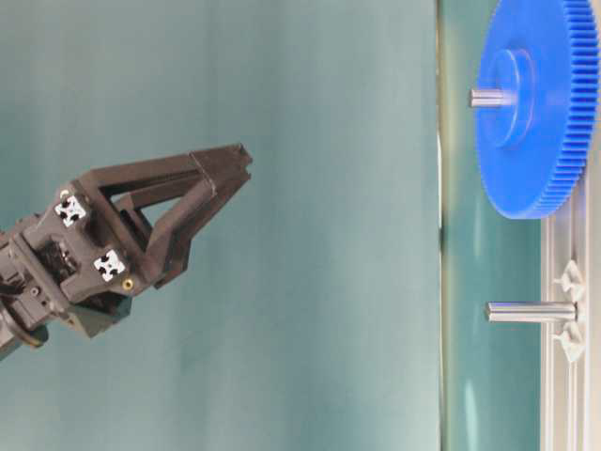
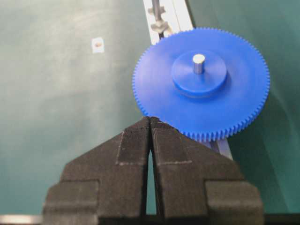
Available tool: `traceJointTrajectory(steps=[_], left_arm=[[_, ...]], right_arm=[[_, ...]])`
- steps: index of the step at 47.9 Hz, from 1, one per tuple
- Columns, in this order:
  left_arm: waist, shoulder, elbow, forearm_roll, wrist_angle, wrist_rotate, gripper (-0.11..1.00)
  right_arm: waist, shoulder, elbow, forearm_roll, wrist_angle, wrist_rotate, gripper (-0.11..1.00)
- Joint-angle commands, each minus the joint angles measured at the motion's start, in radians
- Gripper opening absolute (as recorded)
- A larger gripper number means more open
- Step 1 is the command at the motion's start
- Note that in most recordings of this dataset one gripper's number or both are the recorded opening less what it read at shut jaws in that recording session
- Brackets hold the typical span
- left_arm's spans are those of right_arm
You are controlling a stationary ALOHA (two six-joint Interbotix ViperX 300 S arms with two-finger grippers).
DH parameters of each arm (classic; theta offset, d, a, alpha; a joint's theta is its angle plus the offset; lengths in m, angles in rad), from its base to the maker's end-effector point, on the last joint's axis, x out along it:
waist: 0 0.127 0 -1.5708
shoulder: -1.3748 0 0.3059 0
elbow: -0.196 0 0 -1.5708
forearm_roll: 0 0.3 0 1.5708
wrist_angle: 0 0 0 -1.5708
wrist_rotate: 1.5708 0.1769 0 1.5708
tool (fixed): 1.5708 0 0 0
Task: Insert the large gear onto the shaft.
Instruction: 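Withdraw the left gripper away from the mounted gear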
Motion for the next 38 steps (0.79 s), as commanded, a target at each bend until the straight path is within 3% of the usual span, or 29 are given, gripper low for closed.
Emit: traceJointTrajectory(steps=[1, 11, 38], left_arm=[[-0.003, -0.018, -0.018, 0.002, -0.026, -0.002, 0.85], [-0.003, -0.005, -0.023, 0.002, -0.071, -0.002, 0.85], [-0.009, 0.035, -0.055, 0.002, -0.038, 0.0, 0.85]], right_arm=[[-0.002, 0.006, -0.012, 0.0, -0.005, 0.009, 0.05], [-0.002, 0.006, -0.011, 0.0, -0.005, 0.009, 0.05], [-0.002, 0.006, -0.011, 0.0, -0.005, 0.011, 0.05]])
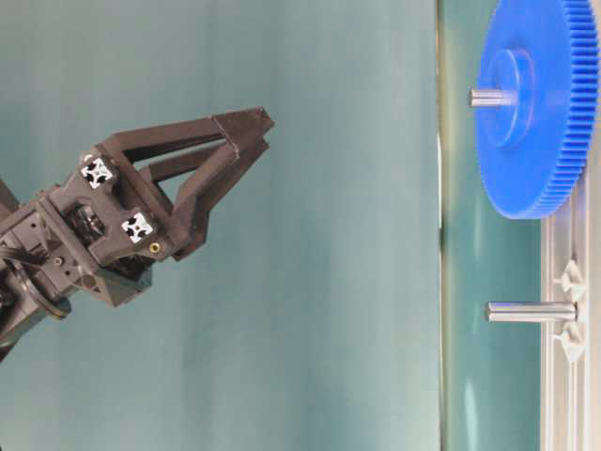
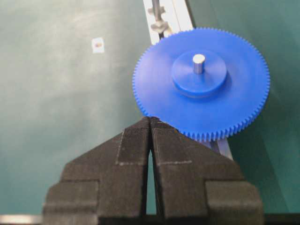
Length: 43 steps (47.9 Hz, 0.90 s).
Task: Insert the large gear onto the shaft.
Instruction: 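Withdraw the left gripper away from the mounted gear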
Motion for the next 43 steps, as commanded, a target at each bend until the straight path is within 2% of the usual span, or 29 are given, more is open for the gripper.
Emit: traceJointTrajectory(steps=[1, 43], left_arm=[[-0.003, -0.015, -0.031, 0.002, -0.005, 0.0, 0.85], [-0.003, -0.003, -0.032, 0.002, 0.011, -0.003, 0.85]], right_arm=[[-0.002, 0.006, -0.011, 0.002, -0.006, 0.009, 0.05], [0.0, 0.005, -0.011, 0.002, -0.006, 0.009, 0.05]])
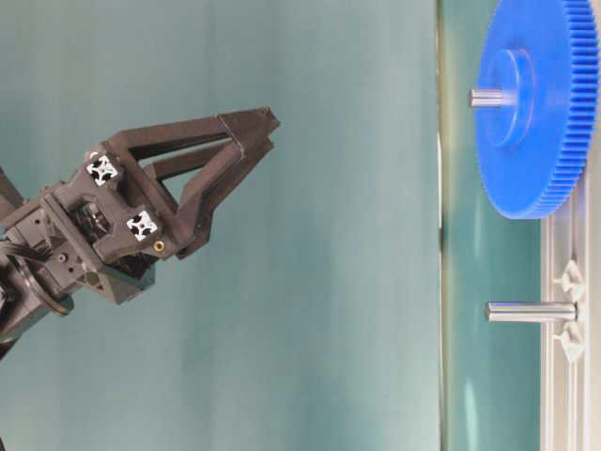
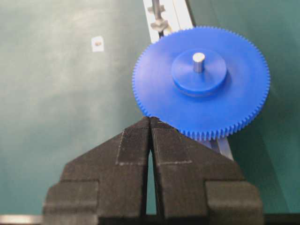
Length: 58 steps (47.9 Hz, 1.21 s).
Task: Insert the large gear onto the shaft.
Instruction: 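Withdraw the left gripper away from the mounted gear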
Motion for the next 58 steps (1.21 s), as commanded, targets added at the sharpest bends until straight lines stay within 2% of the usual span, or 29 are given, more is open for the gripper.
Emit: traceJointTrajectory(steps=[1, 58], left_arm=[[-0.002, -0.014, -0.026, 0.002, -0.003, -0.003, 0.85], [-0.005, -0.003, -0.032, 0.002, -0.003, -0.005, 0.85]], right_arm=[[-0.002, 0.006, -0.012, 0.002, -0.006, 0.009, 0.05], [-0.002, 0.006, -0.005, 0.0, -0.008, 0.026, 0.05]])
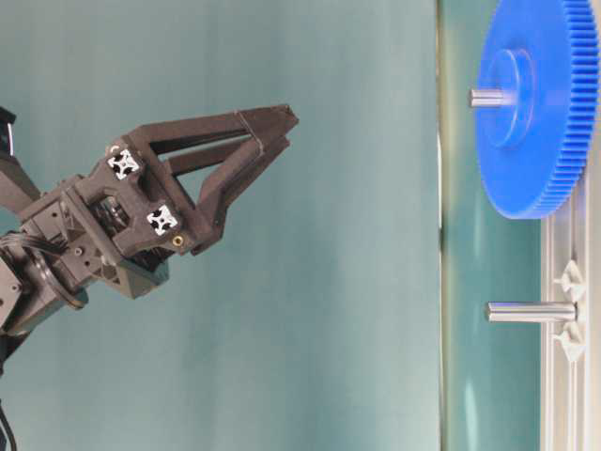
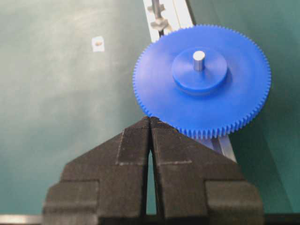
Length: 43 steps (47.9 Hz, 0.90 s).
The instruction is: Insert the large gear onto the shaft.
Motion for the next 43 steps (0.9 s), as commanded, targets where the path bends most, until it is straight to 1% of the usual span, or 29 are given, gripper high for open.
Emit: traceJointTrajectory(steps=[1, 32, 43], left_arm=[[-0.005, -0.018, -0.031, 0.002, -0.003, -0.003, 0.85], [-0.006, -0.012, -0.034, 0.002, -0.003, -0.002, 0.85], [-0.006, -0.011, -0.034, 0.002, -0.003, -0.002, 0.85]], right_arm=[[-0.002, 0.005, -0.009, 0.0, -0.009, 0.011, 0.05], [-0.002, 0.006, -0.006, -0.005, -0.006, 0.003, 0.05], [-0.002, 0.006, -0.005, -0.038, 0.0, -0.005, 0.05]])
